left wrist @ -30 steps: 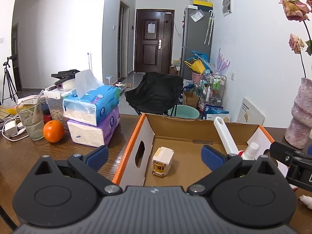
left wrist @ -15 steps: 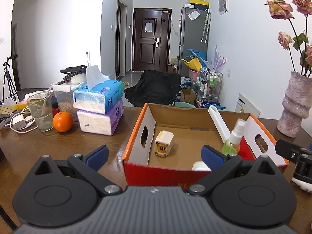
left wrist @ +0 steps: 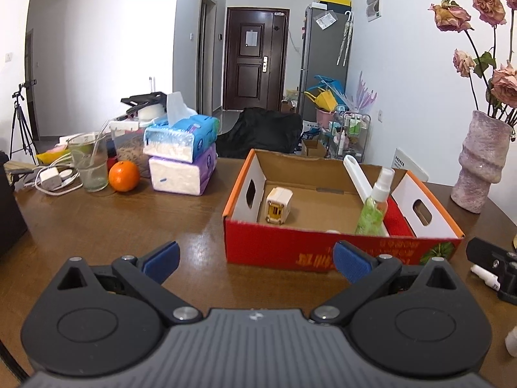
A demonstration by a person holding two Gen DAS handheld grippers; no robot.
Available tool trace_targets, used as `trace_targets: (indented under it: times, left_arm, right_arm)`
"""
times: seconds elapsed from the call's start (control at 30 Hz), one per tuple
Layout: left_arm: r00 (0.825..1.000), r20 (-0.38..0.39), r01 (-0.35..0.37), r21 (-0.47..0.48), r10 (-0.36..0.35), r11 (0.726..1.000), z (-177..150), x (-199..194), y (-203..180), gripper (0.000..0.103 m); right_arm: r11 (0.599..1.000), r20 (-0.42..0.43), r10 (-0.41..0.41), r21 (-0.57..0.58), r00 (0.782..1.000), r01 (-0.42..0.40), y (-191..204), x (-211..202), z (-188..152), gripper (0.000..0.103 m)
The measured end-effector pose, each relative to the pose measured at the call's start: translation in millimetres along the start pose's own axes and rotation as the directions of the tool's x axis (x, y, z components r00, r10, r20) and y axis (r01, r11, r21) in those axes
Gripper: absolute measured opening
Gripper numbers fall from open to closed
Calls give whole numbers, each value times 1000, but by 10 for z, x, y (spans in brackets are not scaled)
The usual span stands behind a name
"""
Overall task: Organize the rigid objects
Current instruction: 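Withdraw both tools from the box back over the table, then approach the white bottle cap with the left tool while the right tool grasps the grey tape roll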
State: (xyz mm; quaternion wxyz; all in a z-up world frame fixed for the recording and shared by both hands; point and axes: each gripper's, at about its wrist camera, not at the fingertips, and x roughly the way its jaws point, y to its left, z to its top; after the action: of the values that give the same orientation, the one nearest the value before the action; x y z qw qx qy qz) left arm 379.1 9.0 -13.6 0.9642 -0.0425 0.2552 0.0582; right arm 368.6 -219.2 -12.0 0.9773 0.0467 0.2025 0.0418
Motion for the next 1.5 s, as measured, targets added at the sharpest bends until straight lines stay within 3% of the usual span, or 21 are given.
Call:
trace_targets:
  times: [0.5, 0.93, 1.5]
  left_arm:
    - [1000, -7, 6, -2, -6, 1000, -320, -528, 121, 103]
    - [999, -27, -41, -24, 41, 999, -609, -832, 399, 103]
    - [996, -34, -80, -60, 78, 995, -819, -1037, 742, 103]
  right_arm:
    - [999, -20, -13, -35, 1000, 13, -53, -546, -348, 103]
    - [998, -70, -64, -21, 996, 63, -253, -881, -675, 103]
    - [994, -65, -107, -11, 992, 107, -414, -1222, -906, 103]
